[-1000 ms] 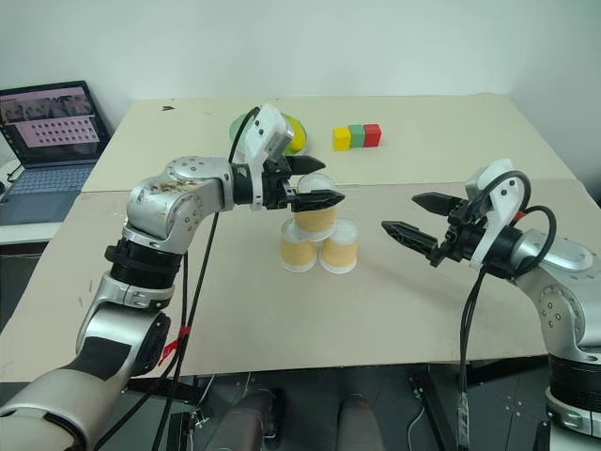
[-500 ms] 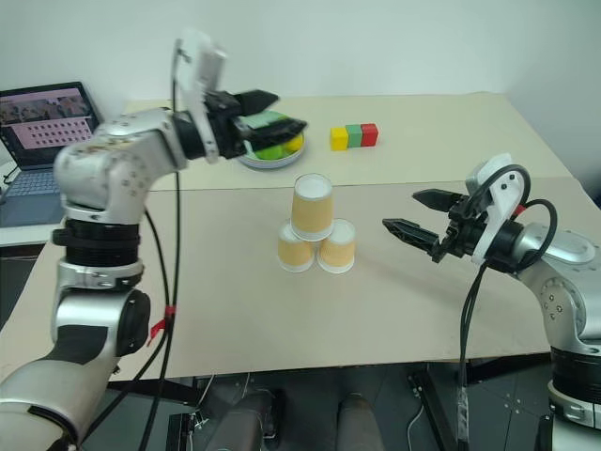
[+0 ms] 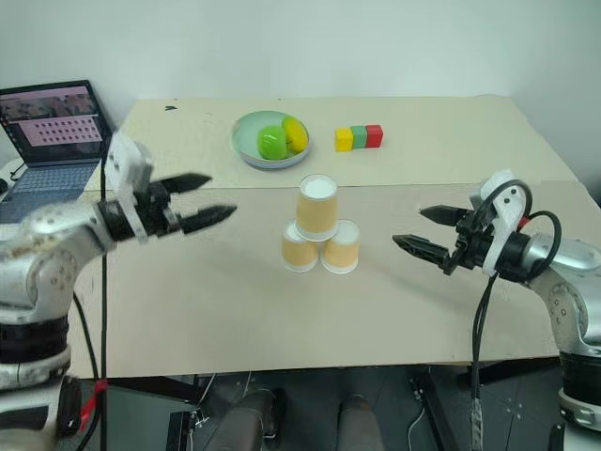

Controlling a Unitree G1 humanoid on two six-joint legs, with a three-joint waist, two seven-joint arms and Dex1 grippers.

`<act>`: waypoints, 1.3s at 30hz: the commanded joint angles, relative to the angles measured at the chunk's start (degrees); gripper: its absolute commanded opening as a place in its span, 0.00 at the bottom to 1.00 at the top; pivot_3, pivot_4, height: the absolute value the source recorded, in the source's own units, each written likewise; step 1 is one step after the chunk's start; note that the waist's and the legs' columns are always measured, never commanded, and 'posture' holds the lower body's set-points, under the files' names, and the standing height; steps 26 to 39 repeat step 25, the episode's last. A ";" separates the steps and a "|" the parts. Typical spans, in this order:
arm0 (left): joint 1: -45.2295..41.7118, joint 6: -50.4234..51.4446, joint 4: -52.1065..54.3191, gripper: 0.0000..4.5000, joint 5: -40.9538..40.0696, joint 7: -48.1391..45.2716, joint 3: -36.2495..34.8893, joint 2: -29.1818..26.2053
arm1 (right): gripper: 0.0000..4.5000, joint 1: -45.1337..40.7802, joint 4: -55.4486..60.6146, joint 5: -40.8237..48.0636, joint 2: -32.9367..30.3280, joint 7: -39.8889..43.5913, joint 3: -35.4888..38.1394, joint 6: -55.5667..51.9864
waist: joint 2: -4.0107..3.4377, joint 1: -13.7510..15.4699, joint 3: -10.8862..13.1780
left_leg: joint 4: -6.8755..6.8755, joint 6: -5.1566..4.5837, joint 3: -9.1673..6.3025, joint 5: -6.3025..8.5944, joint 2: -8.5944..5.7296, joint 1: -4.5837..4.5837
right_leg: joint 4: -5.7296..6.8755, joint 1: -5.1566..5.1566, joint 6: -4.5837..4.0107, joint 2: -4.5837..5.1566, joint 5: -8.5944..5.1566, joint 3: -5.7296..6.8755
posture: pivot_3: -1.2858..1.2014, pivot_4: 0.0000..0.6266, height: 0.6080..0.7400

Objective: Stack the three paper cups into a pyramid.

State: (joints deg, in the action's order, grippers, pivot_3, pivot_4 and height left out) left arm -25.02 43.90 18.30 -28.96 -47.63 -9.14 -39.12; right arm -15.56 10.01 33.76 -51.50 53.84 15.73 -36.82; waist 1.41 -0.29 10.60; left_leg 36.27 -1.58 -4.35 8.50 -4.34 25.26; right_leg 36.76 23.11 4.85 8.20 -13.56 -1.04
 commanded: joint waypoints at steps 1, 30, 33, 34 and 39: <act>5.38 -5.03 3.09 0.98 2.43 2.93 0.38 1.52 | 1.00 2.53 2.75 1.91 -0.93 -1.36 5.49 -1.75 | -0.05 0.20 -0.03 | 0.00 0.00 0.01 0.00 0.02 -0.01 | -0.02 -0.01 -0.02 0.00 0.02 0.01 | 0.52 0.24 1.00; 8.00 -6.18 3.83 0.98 -0.91 7.94 2.31 8.58 | 1.00 14.13 14.32 11.90 6.02 -7.14 13.30 -2.30 | -0.05 0.90 -0.03 | 0.03 0.00 0.06 0.00 0.12 -0.05 | -0.03 -0.06 -0.03 -0.05 0.01 0.02 | 0.52 0.24 1.00; 8.00 -6.18 3.83 0.98 -0.91 7.94 2.31 8.58 | 1.00 14.13 14.32 11.90 6.02 -7.14 13.30 -2.30 | -0.05 0.90 -0.03 | 0.03 0.00 0.06 0.00 0.12 -0.05 | -0.03 -0.06 -0.03 -0.05 0.01 0.02 | 0.52 0.24 1.00; 8.00 -6.18 3.83 0.98 -0.91 7.94 2.31 8.58 | 1.00 14.13 14.32 11.90 6.02 -7.14 13.30 -2.30 | -0.05 0.90 -0.03 | 0.03 0.00 0.06 0.00 0.12 -0.05 | -0.03 -0.06 -0.03 -0.05 0.01 0.02 | 0.52 0.24 1.00; 8.00 -6.18 3.83 0.98 -0.91 7.94 2.31 8.58 | 1.00 14.13 14.32 11.90 6.02 -7.14 13.30 -2.30 | -0.05 0.90 -0.03 | 0.03 0.00 0.06 0.00 0.12 -0.05 | -0.03 -0.06 -0.03 -0.05 0.01 0.02 | 0.52 0.24 1.00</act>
